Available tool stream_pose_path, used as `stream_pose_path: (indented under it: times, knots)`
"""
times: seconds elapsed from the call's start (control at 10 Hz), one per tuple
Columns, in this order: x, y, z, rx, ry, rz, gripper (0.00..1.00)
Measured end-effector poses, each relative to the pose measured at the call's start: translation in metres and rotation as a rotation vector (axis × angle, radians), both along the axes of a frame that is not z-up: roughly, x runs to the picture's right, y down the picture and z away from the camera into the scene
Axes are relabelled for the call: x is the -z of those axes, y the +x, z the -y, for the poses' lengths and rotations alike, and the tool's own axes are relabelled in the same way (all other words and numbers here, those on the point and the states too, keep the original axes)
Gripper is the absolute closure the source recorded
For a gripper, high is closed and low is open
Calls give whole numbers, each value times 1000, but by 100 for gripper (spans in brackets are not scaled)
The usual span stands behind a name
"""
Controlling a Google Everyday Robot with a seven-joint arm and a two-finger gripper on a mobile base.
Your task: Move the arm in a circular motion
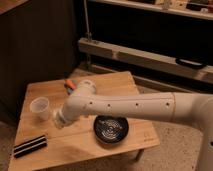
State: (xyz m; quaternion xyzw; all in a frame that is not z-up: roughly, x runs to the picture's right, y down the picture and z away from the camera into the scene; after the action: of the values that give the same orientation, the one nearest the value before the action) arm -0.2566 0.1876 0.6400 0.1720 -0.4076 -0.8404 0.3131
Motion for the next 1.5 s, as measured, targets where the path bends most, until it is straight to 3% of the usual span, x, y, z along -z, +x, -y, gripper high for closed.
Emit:
stream_pose_path:
  times: [0.3,0.6,1.2,1.5]
  knots:
    - [1,-63,0,91,6,97,96]
    - [-10,-78,31,115,56,120,96]
    - [-78,-38,156,70,155,74,96]
    - [-111,7,208,13,186,10,96]
